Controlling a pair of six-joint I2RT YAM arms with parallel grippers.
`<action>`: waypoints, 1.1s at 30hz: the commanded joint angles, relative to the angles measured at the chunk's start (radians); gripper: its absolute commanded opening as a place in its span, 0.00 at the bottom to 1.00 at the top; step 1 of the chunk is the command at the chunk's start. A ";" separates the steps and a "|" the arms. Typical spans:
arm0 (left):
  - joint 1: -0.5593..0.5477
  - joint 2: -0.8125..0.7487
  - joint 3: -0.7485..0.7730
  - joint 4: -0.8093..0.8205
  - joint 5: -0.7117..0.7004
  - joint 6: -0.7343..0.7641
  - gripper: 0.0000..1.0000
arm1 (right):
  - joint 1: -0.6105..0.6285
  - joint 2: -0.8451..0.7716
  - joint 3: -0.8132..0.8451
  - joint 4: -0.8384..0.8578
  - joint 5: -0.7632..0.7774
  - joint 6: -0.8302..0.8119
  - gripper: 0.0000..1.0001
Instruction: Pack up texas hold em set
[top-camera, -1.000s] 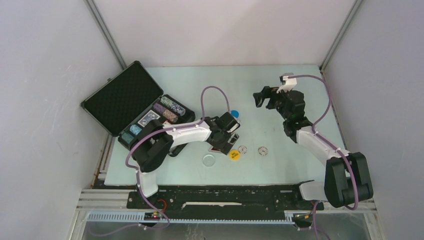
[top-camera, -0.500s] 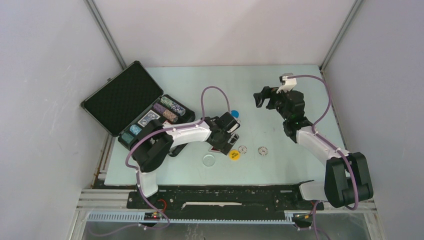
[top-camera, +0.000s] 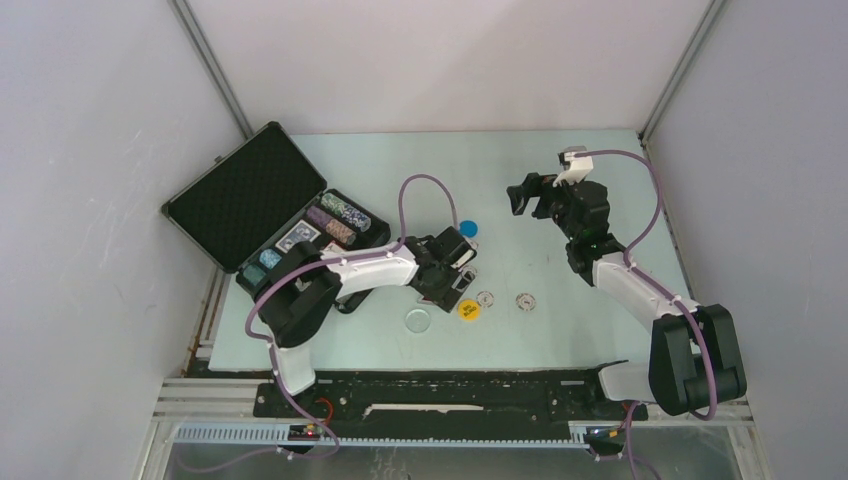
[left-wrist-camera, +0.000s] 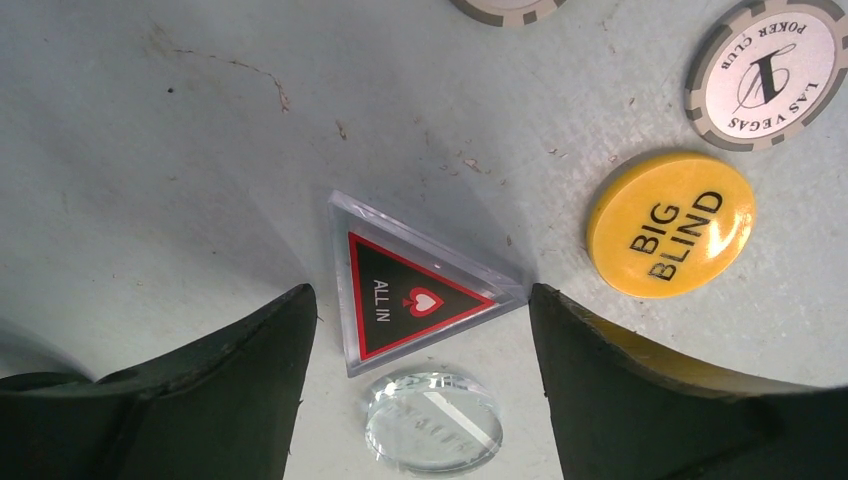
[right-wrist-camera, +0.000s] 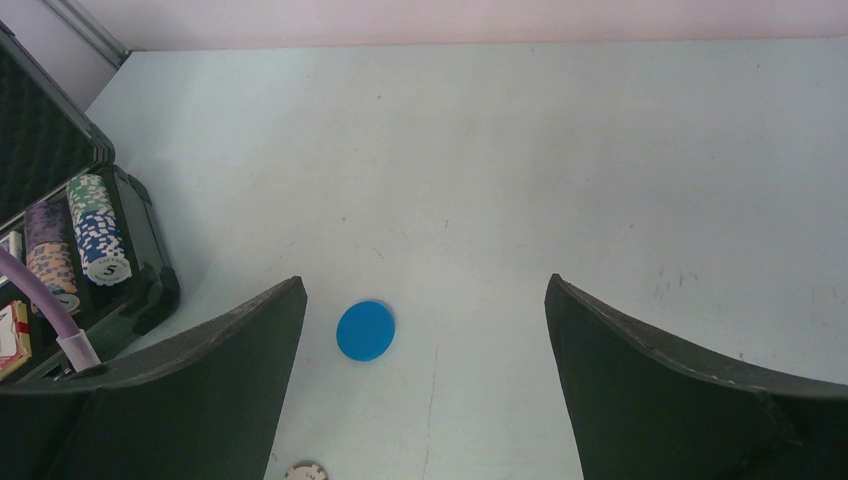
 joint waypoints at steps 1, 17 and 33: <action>-0.004 -0.001 -0.020 -0.011 -0.019 0.037 0.84 | 0.008 -0.028 0.029 0.019 0.013 -0.018 1.00; -0.002 0.033 0.012 -0.005 -0.015 0.015 0.62 | 0.011 -0.022 0.029 0.025 0.006 -0.014 1.00; 0.093 -0.222 -0.076 0.040 0.044 0.019 0.51 | 0.017 -0.018 0.028 0.030 0.007 -0.011 1.00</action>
